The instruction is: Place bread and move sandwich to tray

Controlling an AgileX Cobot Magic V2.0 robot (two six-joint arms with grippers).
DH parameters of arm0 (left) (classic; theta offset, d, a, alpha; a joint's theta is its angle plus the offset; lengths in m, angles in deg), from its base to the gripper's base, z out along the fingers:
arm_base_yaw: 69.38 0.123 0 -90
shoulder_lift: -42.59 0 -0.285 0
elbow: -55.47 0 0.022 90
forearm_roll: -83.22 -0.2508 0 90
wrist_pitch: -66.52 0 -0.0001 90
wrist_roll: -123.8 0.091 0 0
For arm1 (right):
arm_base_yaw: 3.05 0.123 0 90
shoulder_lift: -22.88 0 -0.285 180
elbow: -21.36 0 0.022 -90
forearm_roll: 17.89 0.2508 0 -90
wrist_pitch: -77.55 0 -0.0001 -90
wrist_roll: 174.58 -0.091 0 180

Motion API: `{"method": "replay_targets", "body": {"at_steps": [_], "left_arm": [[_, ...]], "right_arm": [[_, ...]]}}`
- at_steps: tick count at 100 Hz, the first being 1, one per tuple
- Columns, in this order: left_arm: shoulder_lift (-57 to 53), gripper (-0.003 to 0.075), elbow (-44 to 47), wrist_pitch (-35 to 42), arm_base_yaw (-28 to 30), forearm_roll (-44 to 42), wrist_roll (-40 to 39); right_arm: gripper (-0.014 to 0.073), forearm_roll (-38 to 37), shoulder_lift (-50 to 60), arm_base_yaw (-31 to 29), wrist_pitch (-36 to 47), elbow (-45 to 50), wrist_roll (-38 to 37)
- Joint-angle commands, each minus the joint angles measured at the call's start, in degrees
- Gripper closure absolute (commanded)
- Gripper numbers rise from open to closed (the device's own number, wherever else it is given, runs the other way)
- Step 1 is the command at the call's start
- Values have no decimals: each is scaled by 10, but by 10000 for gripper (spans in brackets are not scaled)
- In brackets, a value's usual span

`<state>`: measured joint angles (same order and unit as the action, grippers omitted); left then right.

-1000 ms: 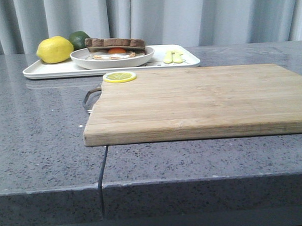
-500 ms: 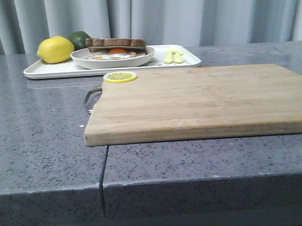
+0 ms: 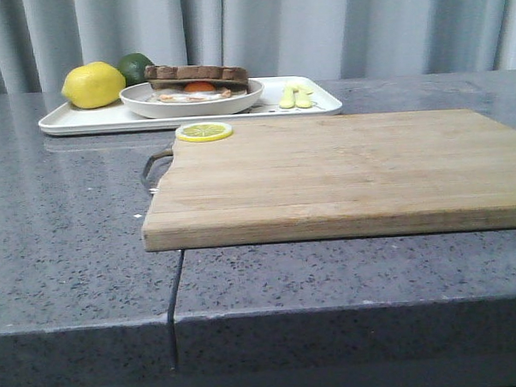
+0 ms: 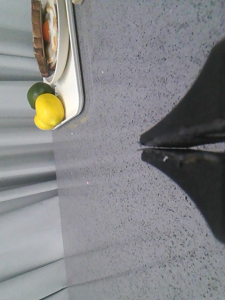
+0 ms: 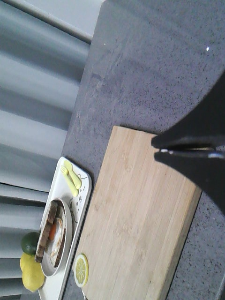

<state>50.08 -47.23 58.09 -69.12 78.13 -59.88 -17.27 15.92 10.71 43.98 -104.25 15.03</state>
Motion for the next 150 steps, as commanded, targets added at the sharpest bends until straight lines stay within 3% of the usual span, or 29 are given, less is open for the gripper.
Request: {"method": "replay_targets", "body": {"at_steps": [1, 87, 105, 126, 150], "left_arm": [[-19, 739, 9, 45, -5, 5, -7], [-19, 739, 9, 45, -5, 5, -7], [-19, 739, 9, 45, -5, 5, -7], [-19, 739, 9, 45, -5, 5, -7], [-19, 739, 9, 45, -5, 5, -7]], "right_arm": [[710, -3, 7, -3, 46, -12, 0], [710, -6, 7, -3, 59, -6, 0], [710, -44, 7, -6, 149, 67, -25], [710, -45, 7, -39, 228, 155, -84], [710, -45, 7, -59, 309, 227, -101]]}}
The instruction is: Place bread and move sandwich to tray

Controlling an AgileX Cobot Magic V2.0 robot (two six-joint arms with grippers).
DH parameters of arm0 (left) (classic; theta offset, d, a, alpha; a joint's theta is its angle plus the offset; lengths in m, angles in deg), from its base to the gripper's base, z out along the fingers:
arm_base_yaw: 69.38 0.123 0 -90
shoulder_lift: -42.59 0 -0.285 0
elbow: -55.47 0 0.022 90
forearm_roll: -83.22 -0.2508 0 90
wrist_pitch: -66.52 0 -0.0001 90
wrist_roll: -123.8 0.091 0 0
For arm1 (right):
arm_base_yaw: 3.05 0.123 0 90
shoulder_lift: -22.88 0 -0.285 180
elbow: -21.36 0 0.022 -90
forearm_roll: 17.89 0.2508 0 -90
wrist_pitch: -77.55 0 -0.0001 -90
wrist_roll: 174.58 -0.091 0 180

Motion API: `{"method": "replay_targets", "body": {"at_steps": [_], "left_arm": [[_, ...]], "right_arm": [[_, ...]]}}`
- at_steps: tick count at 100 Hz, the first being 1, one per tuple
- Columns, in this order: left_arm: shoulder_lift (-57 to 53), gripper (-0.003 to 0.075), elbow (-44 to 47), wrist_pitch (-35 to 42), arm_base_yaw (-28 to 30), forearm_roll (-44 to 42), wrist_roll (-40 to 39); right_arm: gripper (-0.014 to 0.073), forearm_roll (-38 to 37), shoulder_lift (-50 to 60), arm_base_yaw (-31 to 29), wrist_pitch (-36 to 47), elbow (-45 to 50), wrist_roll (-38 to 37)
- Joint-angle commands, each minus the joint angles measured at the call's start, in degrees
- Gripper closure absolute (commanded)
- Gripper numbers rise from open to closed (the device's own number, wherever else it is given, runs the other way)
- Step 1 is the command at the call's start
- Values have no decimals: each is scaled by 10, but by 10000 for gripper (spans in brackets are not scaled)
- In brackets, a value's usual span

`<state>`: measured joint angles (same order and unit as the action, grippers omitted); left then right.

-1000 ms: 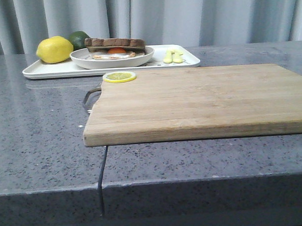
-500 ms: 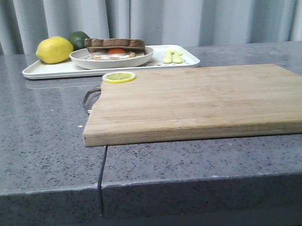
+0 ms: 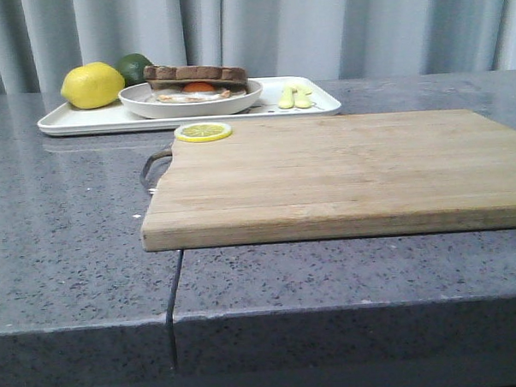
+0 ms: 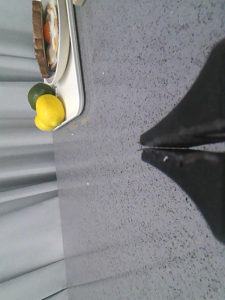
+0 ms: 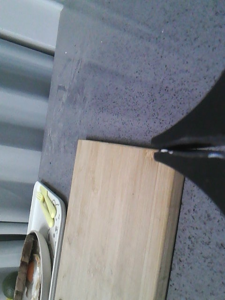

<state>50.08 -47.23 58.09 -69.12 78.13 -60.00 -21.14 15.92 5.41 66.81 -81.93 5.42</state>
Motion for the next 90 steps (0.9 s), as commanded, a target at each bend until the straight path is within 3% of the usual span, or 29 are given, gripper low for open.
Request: {"method": "replay_targets", "body": {"at_steps": [1, 90], "left_arm": [[-19, 739, 9, 45, -5, 5, -5], [-19, 739, 9, 45, -5, 5, -5]], "right_arm": [[710, -7, 7, -6, 85, 5, -5], [710, -7, 7, -7, 95, 21, -7]]}}
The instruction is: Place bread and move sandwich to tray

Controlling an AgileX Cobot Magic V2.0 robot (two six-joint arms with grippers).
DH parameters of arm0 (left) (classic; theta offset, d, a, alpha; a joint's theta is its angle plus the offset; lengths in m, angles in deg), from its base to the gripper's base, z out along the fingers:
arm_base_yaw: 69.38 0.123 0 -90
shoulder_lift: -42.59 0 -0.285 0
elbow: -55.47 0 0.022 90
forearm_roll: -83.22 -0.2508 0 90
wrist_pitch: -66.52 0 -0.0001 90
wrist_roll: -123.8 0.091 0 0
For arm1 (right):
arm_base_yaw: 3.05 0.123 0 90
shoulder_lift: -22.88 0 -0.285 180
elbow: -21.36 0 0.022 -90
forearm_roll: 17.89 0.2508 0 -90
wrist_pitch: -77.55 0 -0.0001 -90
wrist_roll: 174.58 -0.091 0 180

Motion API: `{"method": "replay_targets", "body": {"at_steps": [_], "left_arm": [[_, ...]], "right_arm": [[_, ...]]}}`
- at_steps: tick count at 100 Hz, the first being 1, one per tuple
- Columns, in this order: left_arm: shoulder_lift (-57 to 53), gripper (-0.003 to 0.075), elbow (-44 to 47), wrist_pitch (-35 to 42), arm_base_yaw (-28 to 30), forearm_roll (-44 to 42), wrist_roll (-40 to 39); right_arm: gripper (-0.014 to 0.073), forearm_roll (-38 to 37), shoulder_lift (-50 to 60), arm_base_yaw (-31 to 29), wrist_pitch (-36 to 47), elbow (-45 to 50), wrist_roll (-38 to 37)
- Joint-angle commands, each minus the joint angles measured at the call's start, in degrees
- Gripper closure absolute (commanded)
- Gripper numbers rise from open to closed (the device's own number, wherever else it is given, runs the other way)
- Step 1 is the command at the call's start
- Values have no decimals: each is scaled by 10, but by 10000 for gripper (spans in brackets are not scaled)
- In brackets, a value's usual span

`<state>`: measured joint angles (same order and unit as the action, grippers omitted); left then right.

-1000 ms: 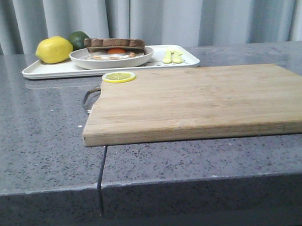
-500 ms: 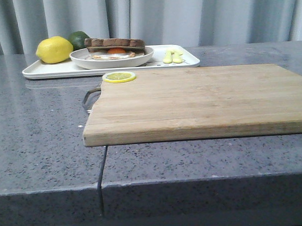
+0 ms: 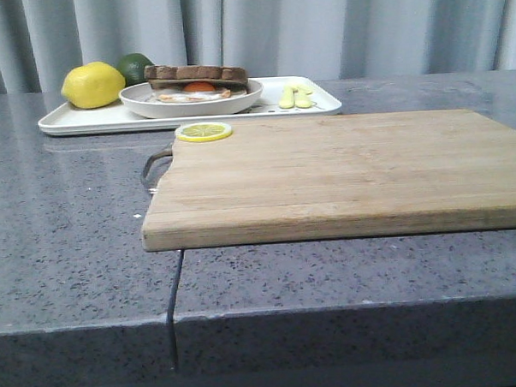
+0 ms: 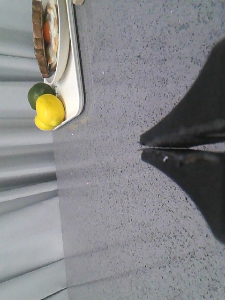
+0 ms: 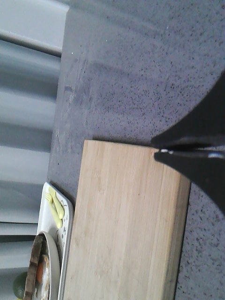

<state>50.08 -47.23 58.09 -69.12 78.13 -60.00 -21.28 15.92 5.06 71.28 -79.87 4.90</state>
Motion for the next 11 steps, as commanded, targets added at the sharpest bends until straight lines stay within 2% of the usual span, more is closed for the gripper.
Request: {"method": "replay_targets", "body": {"at_steps": [1, 11], "left_arm": [[-19, 739, 9, 45, -5, 5, -5], [-19, 739, 9, 45, -5, 5, -5]], "right_arm": [[710, -5, 7, -3, 50, 1, -2], [710, -5, 7, -3, 50, 1, -2]]}}
